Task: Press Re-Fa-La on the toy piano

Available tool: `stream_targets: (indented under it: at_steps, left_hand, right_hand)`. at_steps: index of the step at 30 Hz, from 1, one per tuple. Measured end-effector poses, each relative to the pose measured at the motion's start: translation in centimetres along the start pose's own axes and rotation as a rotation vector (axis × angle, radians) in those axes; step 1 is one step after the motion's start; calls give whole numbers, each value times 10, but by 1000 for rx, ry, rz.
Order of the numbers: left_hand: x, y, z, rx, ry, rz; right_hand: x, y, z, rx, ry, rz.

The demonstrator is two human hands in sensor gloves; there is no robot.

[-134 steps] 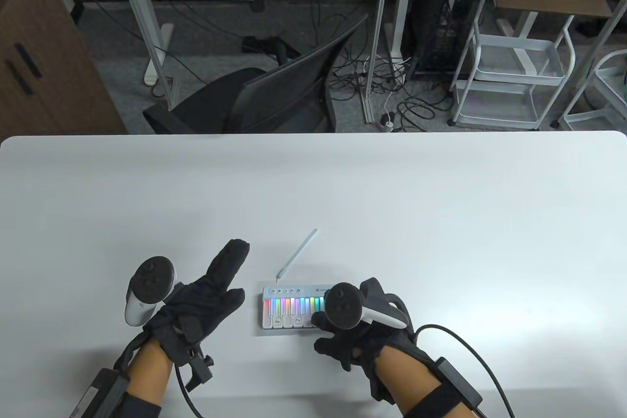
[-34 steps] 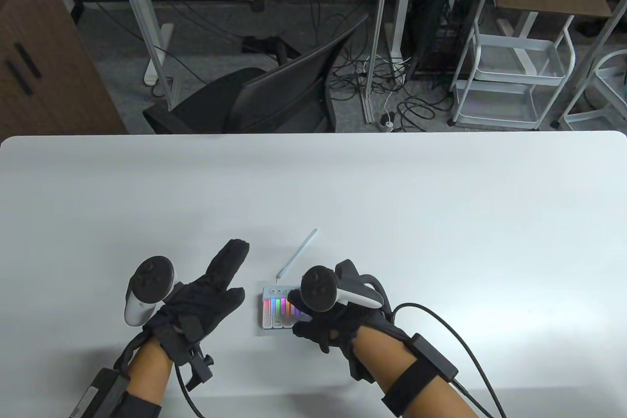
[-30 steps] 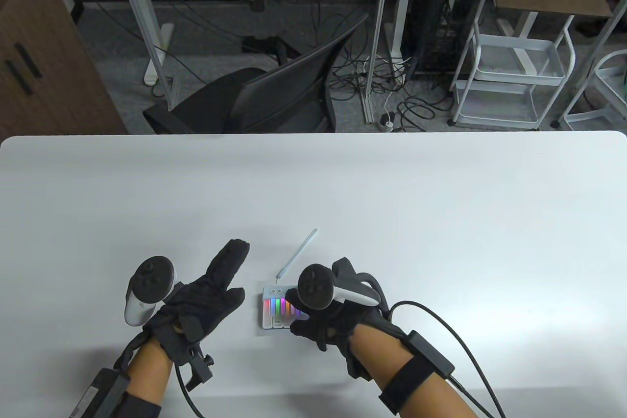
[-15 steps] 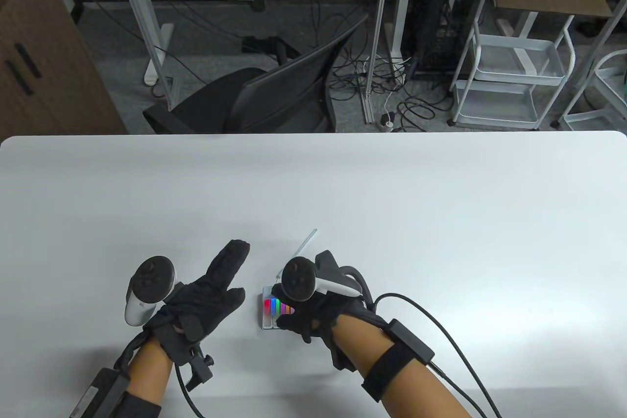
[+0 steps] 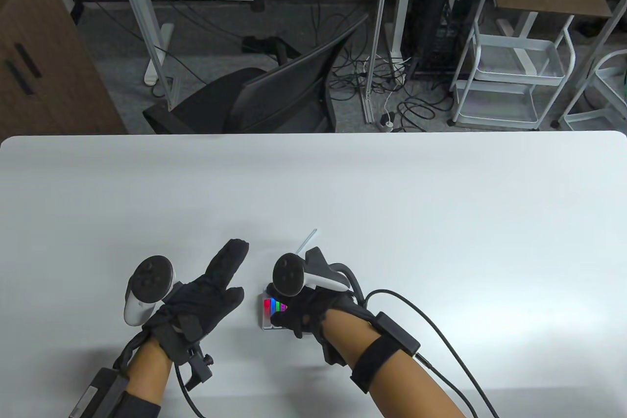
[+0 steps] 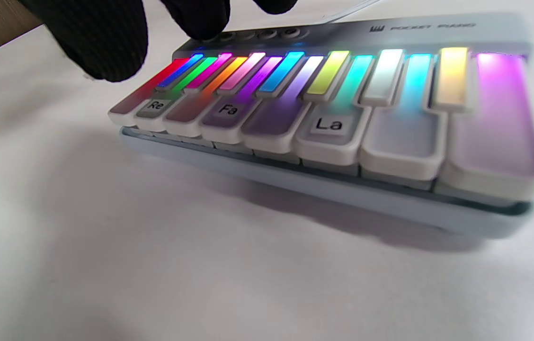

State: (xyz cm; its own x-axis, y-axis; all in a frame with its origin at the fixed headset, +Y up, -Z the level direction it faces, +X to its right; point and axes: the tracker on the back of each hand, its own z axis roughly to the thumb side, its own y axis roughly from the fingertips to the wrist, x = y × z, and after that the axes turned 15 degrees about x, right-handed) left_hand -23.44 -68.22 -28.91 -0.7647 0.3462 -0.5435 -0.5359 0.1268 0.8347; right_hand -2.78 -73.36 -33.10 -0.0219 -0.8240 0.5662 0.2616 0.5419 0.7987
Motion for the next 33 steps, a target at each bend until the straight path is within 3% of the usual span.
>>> stream_targets:
  at_steps: [33]
  left_hand:
    - [-1, 0, 0, 1, -12, 0]
  right_hand:
    - [-2, 4, 11, 34, 43, -19]
